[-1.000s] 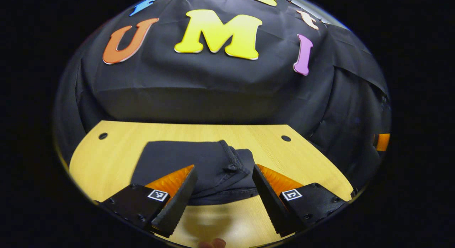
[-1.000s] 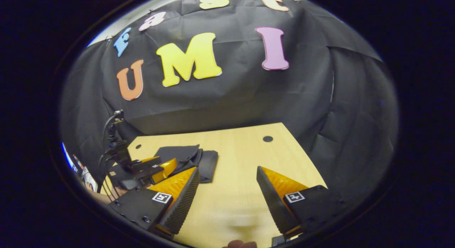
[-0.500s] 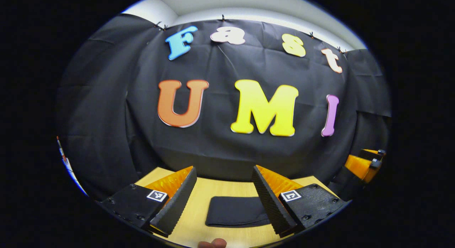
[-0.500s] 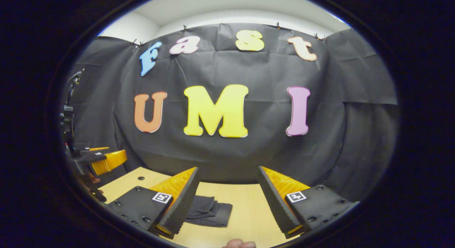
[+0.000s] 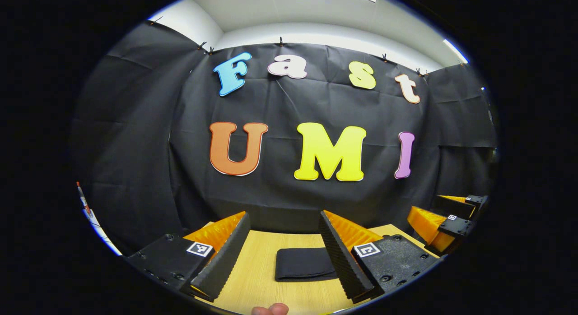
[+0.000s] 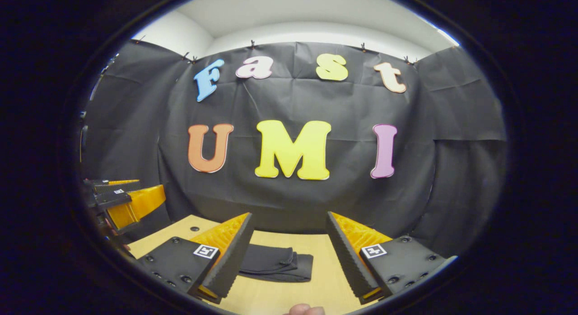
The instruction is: Grasp the waist and the cuffs of the jeans and fold them to make the two legs overlap; first hold the waist and fold one-third of the jeans toward the cuffs, then hold the cuffs and fold the remaining one-third in the same direction to finish folding.
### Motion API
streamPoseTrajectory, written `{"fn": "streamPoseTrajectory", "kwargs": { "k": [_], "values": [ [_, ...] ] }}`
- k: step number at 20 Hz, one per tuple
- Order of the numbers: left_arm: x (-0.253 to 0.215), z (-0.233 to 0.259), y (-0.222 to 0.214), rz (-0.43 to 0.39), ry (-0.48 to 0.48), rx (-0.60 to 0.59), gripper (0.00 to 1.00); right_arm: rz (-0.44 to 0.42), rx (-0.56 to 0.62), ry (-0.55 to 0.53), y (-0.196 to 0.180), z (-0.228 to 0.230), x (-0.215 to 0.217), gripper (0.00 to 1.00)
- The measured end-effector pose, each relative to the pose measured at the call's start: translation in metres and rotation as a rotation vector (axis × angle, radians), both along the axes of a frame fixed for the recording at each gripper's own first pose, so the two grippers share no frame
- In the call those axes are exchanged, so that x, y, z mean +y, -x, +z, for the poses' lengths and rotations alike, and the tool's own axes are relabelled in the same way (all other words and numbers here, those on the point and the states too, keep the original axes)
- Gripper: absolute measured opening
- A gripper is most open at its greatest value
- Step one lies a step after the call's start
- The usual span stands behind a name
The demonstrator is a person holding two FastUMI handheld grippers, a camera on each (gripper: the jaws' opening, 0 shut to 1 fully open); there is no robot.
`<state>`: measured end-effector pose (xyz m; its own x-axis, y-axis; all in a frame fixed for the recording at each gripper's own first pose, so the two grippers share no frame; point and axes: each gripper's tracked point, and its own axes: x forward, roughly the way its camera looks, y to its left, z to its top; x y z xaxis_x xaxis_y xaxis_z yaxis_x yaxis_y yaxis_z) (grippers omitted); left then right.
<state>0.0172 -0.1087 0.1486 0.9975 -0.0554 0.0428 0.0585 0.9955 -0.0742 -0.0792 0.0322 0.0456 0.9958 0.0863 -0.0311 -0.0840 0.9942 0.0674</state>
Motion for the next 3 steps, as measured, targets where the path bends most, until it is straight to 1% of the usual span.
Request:
{"fn": "streamPoseTrajectory", "kwargs": {
  "k": [3],
  "values": [
    [0.0016,-0.004,-0.0001,0.019,-0.001,0.016,0.98,-0.006,-0.013,-0.015,0.0086,0.0009,-0.0059,0.98]
  ]
}}
